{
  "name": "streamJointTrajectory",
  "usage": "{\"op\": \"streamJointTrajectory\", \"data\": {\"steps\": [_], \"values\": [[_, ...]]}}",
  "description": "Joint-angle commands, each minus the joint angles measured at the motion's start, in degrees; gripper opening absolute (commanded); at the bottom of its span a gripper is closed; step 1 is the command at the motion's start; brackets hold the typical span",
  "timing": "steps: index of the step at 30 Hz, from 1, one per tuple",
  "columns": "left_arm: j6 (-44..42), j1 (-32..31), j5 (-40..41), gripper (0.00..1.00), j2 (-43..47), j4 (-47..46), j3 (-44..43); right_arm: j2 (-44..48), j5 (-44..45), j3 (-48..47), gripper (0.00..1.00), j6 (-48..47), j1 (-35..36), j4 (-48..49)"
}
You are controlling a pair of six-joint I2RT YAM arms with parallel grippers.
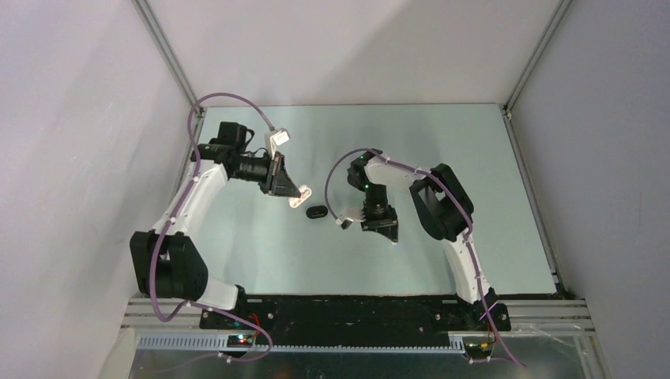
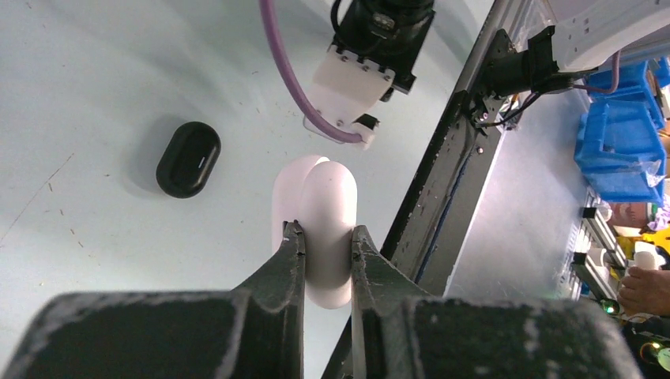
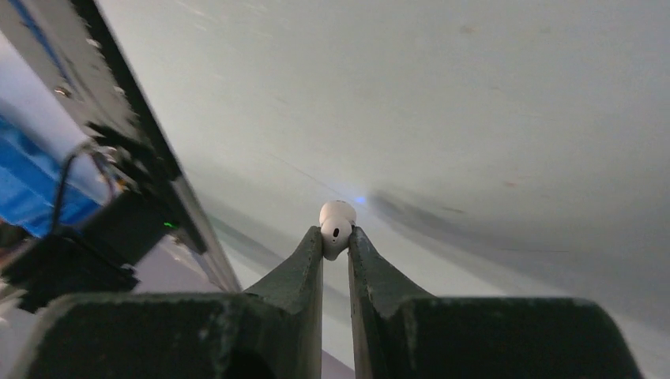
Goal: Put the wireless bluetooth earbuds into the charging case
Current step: Adjust the left earbud at the center of the board.
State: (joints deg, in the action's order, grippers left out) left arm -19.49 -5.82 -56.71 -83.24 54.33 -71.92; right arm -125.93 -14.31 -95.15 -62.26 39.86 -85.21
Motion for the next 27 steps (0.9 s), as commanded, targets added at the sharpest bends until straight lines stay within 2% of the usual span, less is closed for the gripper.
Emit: {"op": "streamJointTrajectory", "data": {"steps": [1, 6, 18, 22, 27], "values": [[-0.6, 0.5, 0.6, 0.00, 2.9, -0.6, -0.9, -2.6, 6.6, -5.8, 0.15, -10.4, -1.7, -2.8], [-0.3, 0.5, 0.9, 0.00, 2.6, -0.6, -0.7, -5.2, 8.7, -7.5, 0.17, -12.0, -2.2, 1.8], [0.8, 0.5, 1.7, 0.00, 1.6, -0.6, -1.9, -8.2, 2.4, -17.7, 0.40, -3.3, -5.1, 3.7], [1.0, 0.6, 2.0, 0.00, 1.1, 0.1, -3.0, -7.4, -1.7, -20.6, 0.41, -0.6, -6.8, 2.8], [1.8, 0.5, 2.9, 0.00, 0.6, 0.4, -4.4, -2.8, -7.0, -19.4, 0.39, 9.1, -10.8, 5.3]]}}
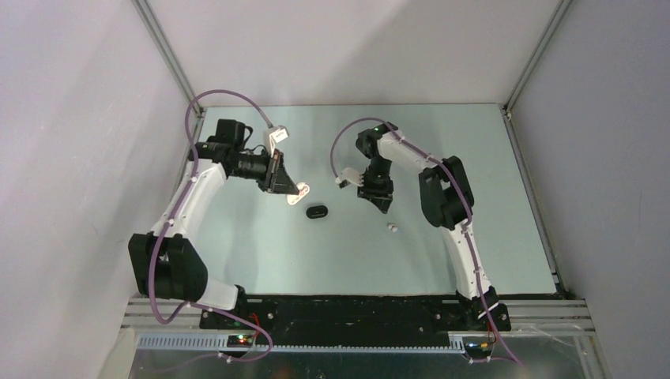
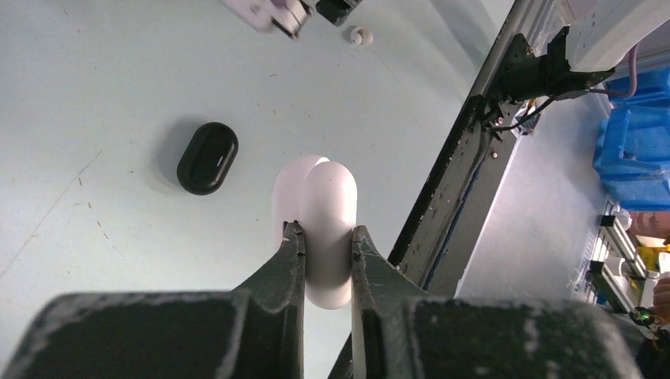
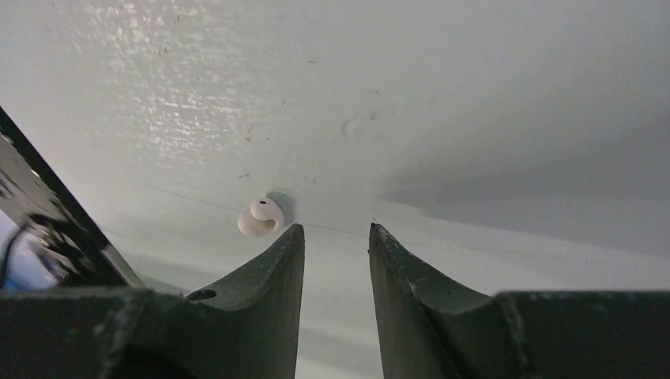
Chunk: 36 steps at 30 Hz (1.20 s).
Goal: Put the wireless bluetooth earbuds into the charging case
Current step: Pick up the left earbud from the center of the board.
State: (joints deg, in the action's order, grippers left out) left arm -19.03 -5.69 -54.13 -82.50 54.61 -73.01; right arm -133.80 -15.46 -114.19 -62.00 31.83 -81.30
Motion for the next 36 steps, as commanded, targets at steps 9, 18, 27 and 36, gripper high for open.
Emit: {"op": "streamJointTrajectory", "data": {"steps": [9, 18, 27, 36], "values": [[2.1, 0.0, 3.0, 0.00, -0.4, 0.3, -4.8, 14.4, -7.1, 17.0, 0.37, 24.2, -7.2, 12.0], [2.3, -0.5, 4.2, 0.00, -0.4, 0.3, -4.7, 12.3, -8.7, 17.5, 0.37, 24.7, -7.2, 10.4], [2.1, -0.5, 4.7, 0.00, -0.3, 0.3, -4.8, 11.9, -4.1, 19.9, 0.30, 24.4, -6.3, 13.9], [1.9, -0.5, 4.8, 0.00, -0.6, 0.3, -4.8, 12.0, -3.5, 22.7, 0.32, 24.0, -5.5, 15.4]]}}
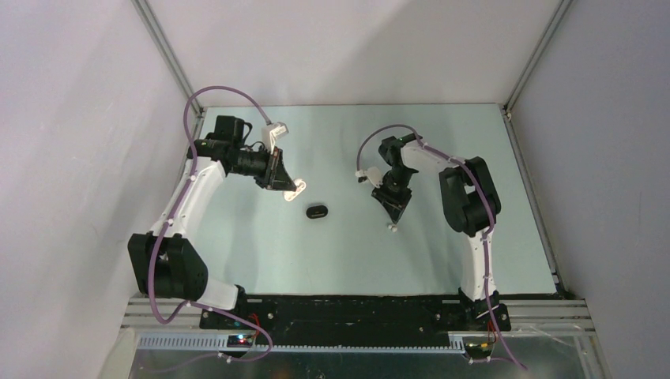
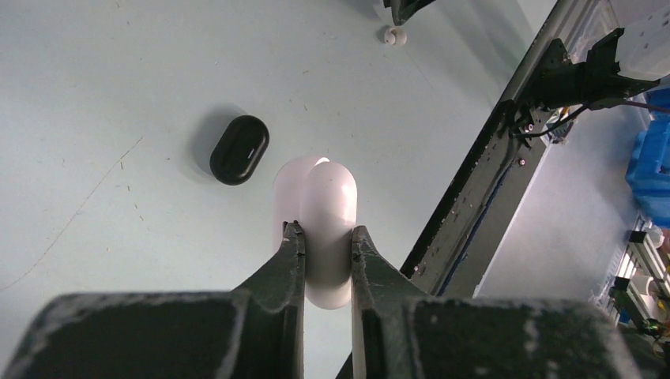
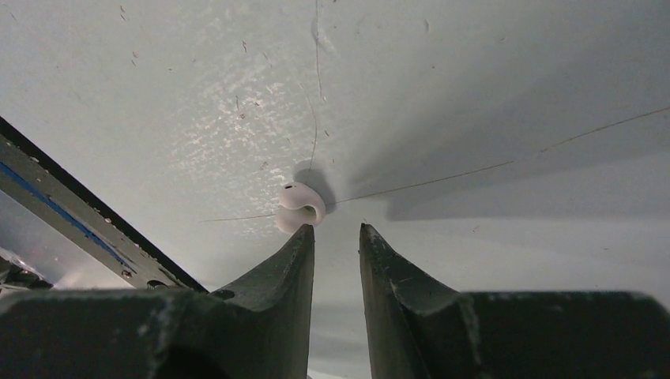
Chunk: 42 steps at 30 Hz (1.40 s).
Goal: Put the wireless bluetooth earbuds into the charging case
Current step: Pick up the left earbud from the center of the board.
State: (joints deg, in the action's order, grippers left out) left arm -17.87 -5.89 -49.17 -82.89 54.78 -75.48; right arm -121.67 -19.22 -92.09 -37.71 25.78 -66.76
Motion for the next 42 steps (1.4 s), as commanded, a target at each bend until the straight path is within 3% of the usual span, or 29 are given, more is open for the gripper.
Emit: {"op": "streamJointTrajectory", "data": {"steps": [1, 30, 42], "values": [[0.7, -0.3, -0.2, 0.00, -0.2, 0.1, -2.3, -0.1, 0.0, 0.7, 0.32, 0.0, 0.7, 0.8], [0.4, -0.4, -0.8, 0.00, -0.6, 0.1, -2.2, 2.4, -1.6, 3.6, 0.31, 4.4, 3.7, 0.1], [0.3, -0.4, -0.7, 0.00, -1.1, 0.1, -2.4, 4.3, -2.1, 4.2, 0.15, 5.7, 4.6, -0.3]]}}
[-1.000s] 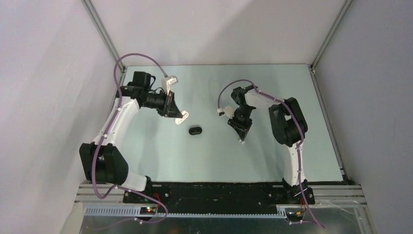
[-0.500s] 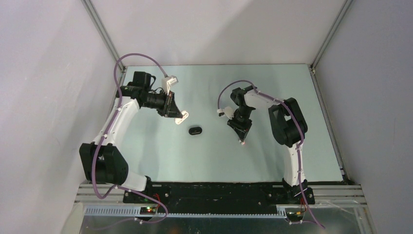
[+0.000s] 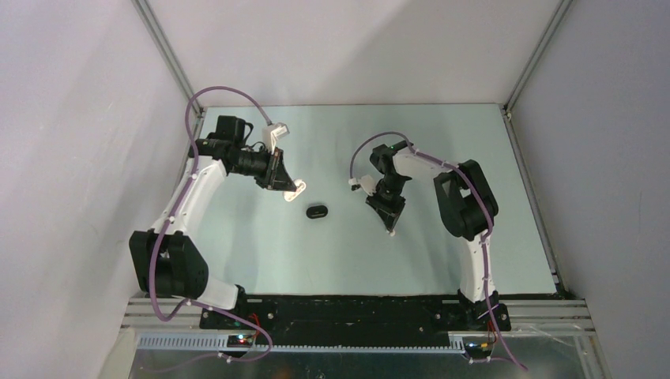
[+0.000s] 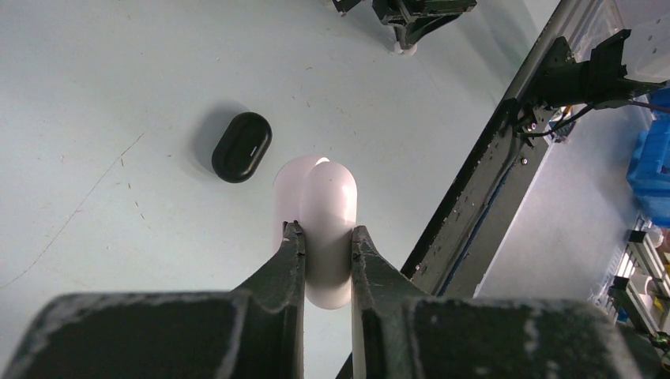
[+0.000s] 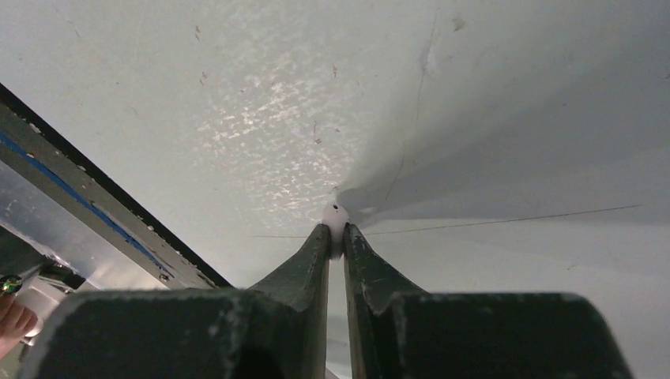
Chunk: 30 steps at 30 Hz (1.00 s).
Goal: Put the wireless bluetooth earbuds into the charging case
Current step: Pick up the left earbud from the center of the board.
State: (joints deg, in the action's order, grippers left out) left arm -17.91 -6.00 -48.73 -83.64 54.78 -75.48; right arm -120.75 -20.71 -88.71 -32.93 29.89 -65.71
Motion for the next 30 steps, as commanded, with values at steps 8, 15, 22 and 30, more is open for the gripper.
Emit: {"op": "streamJointTrajectory", "data": {"steps": [8, 15, 22, 30], "values": [[0.5, -0.3, -0.9, 0.00, -0.6, 0.1, -2.5, 4.5, 2.1, 2.1, 0.23, 2.2, 1.0, -0.4], [0.4, -0.3, -1.0, 0.00, -0.7, 0.1, -2.5, 4.4, 1.5, 2.4, 0.19, 2.5, 0.8, -0.3], [0.4, -0.3, -0.9, 0.00, -0.7, 0.1, -2.4, 5.0, 2.0, 2.2, 0.13, 2.5, 0.8, -0.3], [0.3, -0.4, -1.2, 0.00, -1.4, 0.1, -3.6, 10.6, 3.4, -1.1, 0.00, -6.2, 0.8, -1.5]]}}
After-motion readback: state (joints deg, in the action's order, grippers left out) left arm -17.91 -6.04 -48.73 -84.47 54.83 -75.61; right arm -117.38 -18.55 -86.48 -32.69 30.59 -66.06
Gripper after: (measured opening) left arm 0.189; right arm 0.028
